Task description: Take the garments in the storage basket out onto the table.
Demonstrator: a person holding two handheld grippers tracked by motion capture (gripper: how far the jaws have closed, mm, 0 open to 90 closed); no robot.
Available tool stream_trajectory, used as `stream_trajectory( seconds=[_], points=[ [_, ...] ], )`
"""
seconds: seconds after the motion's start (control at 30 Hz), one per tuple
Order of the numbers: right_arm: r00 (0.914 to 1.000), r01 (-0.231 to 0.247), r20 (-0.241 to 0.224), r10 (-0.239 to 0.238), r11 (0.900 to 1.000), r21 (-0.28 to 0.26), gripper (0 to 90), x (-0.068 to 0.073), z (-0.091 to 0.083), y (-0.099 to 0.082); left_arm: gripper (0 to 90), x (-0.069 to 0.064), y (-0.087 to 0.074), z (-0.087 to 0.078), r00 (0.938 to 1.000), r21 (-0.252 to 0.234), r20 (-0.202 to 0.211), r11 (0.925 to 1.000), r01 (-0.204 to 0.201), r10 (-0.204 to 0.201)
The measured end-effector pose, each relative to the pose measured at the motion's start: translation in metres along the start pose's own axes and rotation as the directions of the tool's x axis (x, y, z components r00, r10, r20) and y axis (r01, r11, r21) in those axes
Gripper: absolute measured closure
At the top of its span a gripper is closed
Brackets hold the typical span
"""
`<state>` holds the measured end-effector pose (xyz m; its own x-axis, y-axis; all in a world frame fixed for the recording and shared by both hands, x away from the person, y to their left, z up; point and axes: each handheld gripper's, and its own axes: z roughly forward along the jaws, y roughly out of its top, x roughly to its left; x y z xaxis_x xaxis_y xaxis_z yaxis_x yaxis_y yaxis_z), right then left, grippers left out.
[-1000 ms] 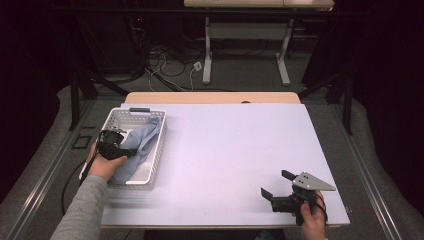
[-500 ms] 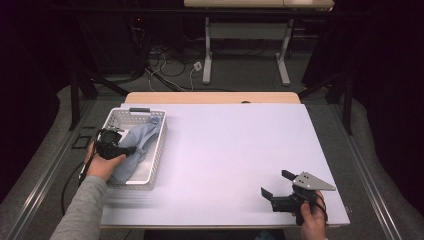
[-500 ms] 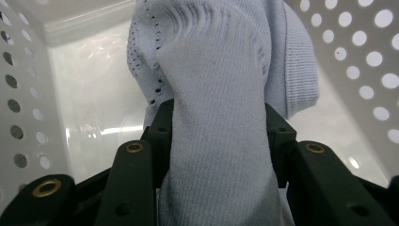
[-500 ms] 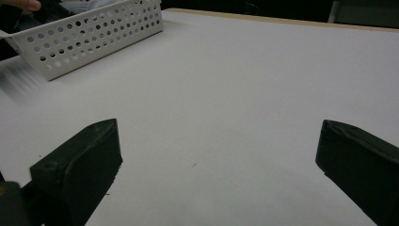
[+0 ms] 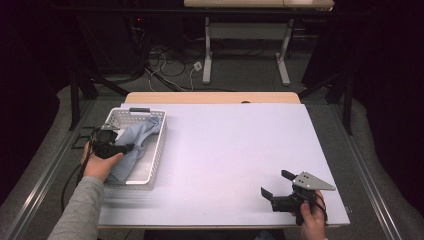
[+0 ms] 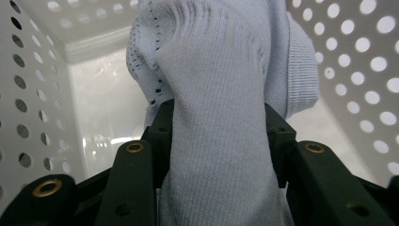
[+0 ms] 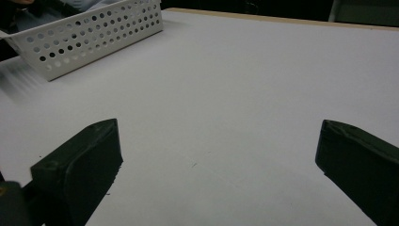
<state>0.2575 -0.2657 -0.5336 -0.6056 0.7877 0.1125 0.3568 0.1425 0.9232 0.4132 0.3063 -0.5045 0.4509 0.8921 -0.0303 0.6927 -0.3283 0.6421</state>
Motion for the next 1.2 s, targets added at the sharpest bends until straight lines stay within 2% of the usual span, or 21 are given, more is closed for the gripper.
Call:
stream_trajectory(
  seconds=[0.4, 0.47, 0.57, 0.73, 1.1, 1.2],
  points=[
    [0.9999, -0.010, 0.004, 0.010, 0.9999, -0.006, 0.8, 0.000, 0.001, -0.001, 57.9, 0.003, 0.000, -0.012, 0.9997, -0.078, -0.009, 0.9967, 0.022, -0.023],
    [0.9999, -0.010, 0.003, 0.010, 0.9999, -0.006, 0.9, 0.000, 0.001, -0.001, 58.0, 0.003, 0.000, -0.015, 0.9998, -0.089, -0.018, 0.9959, 0.011, -0.013],
    [0.9999, -0.011, 0.006, 0.011, 0.9999, -0.003, 0.9, 0.000, 0.002, -0.001, 58.0, 0.003, 0.000, -0.018, 0.9997, -0.105, -0.015, 0.9944, 0.016, -0.018],
    [0.9999, -0.015, 0.008, 0.015, 0.9999, 0.002, 0.8, 0.000, 0.001, -0.001, 58.0, 0.004, -0.001, -0.023, 0.9996, -0.141, -0.012, 0.9898, 0.022, -0.024],
    [0.9998, -0.019, 0.009, 0.019, 0.9998, -0.001, 0.9, 0.000, 0.001, -0.001, 58.0, 0.003, -0.002, -0.034, 0.9998, -0.172, -0.012, 0.9850, 0.011, -0.013],
    [0.9997, -0.022, 0.006, 0.022, 0.9997, 0.006, 0.9, 0.000, 0.001, -0.001, 58.0, 0.003, -0.002, -0.037, 0.9996, -0.194, -0.009, 0.9807, 0.023, -0.025]
  ],
)
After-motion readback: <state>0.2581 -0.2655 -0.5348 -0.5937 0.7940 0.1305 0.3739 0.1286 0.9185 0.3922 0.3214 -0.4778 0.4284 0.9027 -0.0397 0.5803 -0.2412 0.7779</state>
